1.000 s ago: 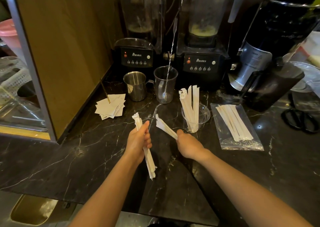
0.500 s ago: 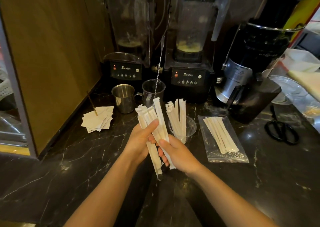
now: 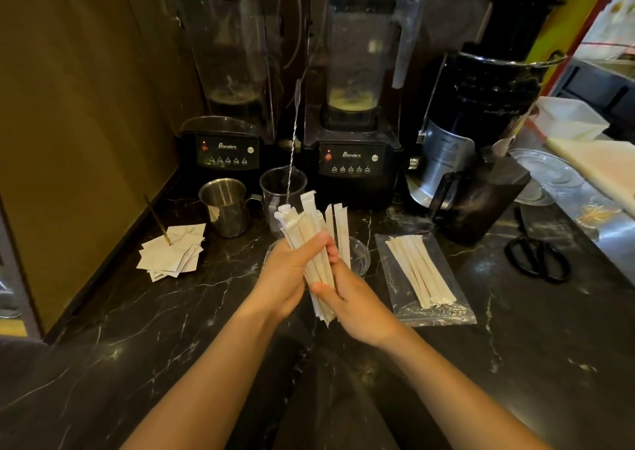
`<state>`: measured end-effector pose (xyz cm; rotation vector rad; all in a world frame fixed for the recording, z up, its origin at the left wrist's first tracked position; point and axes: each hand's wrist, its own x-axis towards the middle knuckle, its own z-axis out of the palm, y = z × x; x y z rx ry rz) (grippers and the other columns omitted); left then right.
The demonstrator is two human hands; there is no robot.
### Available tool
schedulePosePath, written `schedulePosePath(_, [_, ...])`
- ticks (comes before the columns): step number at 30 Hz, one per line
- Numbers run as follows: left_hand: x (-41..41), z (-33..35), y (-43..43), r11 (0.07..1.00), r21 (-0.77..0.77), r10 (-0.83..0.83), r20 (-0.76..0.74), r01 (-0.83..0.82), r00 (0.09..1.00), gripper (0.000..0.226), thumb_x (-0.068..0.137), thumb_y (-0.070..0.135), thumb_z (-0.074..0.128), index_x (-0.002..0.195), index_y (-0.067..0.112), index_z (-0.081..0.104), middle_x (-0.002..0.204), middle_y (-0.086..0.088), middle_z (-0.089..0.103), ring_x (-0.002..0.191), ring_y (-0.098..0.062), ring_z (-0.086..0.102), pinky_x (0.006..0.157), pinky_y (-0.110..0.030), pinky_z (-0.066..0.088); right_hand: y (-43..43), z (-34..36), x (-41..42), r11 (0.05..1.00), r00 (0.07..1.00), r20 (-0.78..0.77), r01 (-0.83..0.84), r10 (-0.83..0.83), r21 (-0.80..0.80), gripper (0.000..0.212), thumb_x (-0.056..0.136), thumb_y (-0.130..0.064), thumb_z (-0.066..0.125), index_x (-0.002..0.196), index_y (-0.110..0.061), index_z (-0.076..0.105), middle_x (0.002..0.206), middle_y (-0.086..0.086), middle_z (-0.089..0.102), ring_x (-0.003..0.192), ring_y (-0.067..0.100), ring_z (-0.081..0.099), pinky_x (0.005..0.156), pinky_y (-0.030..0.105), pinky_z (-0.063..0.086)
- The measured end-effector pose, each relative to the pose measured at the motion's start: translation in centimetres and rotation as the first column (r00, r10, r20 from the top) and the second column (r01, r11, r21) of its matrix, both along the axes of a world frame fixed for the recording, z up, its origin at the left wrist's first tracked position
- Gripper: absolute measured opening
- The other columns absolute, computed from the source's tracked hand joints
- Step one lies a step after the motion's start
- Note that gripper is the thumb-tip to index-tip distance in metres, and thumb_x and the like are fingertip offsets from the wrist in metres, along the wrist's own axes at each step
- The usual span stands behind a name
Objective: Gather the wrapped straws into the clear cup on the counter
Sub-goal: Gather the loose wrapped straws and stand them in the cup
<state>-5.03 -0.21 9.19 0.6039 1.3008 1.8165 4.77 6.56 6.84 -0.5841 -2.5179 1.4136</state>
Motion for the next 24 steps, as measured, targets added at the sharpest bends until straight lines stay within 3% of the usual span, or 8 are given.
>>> schedulePosePath(5, [0.5,0.4,1.1,0.998,0.025,-0.049,-0.171,0.054,0.984,0.013,0.082,0.014,0.057,0.070,0.013,0.061,0.055,0.004,0.061,0.061,-0.009,0.060,0.072,-0.027,0.055,1.0,0.0,0.3,0.996,0.996,-0.043,0.083,-0.083,0.010,0.059,0.081,-0.023,0.064,0.131,-0.018,0.035,0.127,0.000,0.050,0.113,0.011,0.049,0.093,0.023,0.041])
schedulePosePath(9, [2.1,-0.6,1.3,0.994,-0.055,-0.108,-0.345,0.095,0.932,0.021,0.080,0.002,0.060,0.063,0.016,0.061,0.058,0.004,0.061,0.059,-0.003,0.061,0.065,-0.017,0.053,0.7,-1.1,0.3,0.988,0.987,-0.139,0.065,-0.085,-0.142,0.043,0.083,-0.008,0.061,0.115,-0.032,0.048,0.104,-0.015,0.057,0.093,-0.011,0.051,0.086,0.010,0.048])
schedulePosePath(12, [2.7,-2.0,1.5,0.987,-0.123,-0.144,-0.377,0.105,0.915,0.019,0.078,0.002,0.063,0.065,0.017,0.060,0.067,-0.003,0.059,0.059,0.003,0.061,0.063,-0.013,0.052,0.5,-2.6,0.7,0.962,0.979,-0.146,0.101,-0.142,-0.253,0.046,0.083,-0.008,0.059,0.102,-0.045,0.041,0.101,-0.021,0.053,0.101,-0.003,0.053,0.090,0.017,0.047])
schedulePosePath(15, [2.9,-3.2,1.9,0.976,-0.180,-0.180,-0.367,0.120,0.913,0.019,0.077,0.003,0.065,0.064,0.017,0.059,0.066,-0.001,0.058,0.058,0.006,0.060,0.061,-0.010,0.050,0.3,-4.2,0.8,0.935,0.980,-0.141,0.086,-0.142,-0.343,0.035,0.087,-0.008,0.053,0.100,-0.039,0.045,0.106,-0.010,0.056,0.100,0.001,0.054,0.088,0.020,0.050])
schedulePosePath(17, [2.9,-3.9,2.0,0.971,-0.195,-0.201,-0.371,0.136,0.906,0.021,0.075,0.002,0.067,0.063,0.018,0.060,0.060,0.005,0.060,0.056,0.005,0.059,0.061,-0.010,0.050,0.4,-4.9,0.8,0.920,0.974,-0.138,0.117,-0.180,-0.373,0.017,0.082,-0.022,0.054,0.096,-0.031,0.049,0.102,-0.005,0.056,0.095,0.003,0.058,0.086,0.022,0.049])
schedulePosePath(19, [2.7,-4.6,2.0,0.968,-0.205,-0.214,-0.388,0.142,0.896,0.022,0.073,0.000,0.069,0.067,0.021,0.063,0.055,0.012,0.064,0.060,0.004,0.061,0.062,-0.010,0.050,0.5,-5.2,0.9,0.909,0.978,-0.091,0.136,-0.186,-0.393,0.012,0.082,-0.019,0.055,0.090,-0.025,0.050,0.095,-0.012,0.052,0.086,-0.009,0.059,0.077,0.009,0.047])
schedulePosePath(21, [2.4,-5.3,2.0,0.969,-0.199,-0.215,-0.387,0.146,0.897,0.023,0.071,0.002,0.072,0.074,0.023,0.065,0.059,0.016,0.068,0.067,0.001,0.064,0.068,-0.013,0.051,0.7,-5.2,1.0,0.900,0.982,-0.061,0.139,-0.179,-0.412,0.027,0.084,0.004,0.055,0.099,-0.018,0.047,0.092,-0.018,0.046,0.079,-0.014,0.053,0.069,-0.002,0.042])
schedulePosePath(24, [2.1,-5.9,2.1,0.964,-0.204,-0.234,-0.366,0.168,0.900,0.023,0.064,0.013,0.074,0.080,0.027,0.066,0.068,0.014,0.071,0.077,-0.006,0.068,0.077,-0.021,0.054,1.2,-5.6,1.3,0.915,0.986,-0.048,0.128,-0.158,-0.382,0.045,0.079,0.012,0.057,0.109,-0.019,0.044,0.095,-0.020,0.048,0.086,-0.009,0.050,0.070,0.000,0.044])
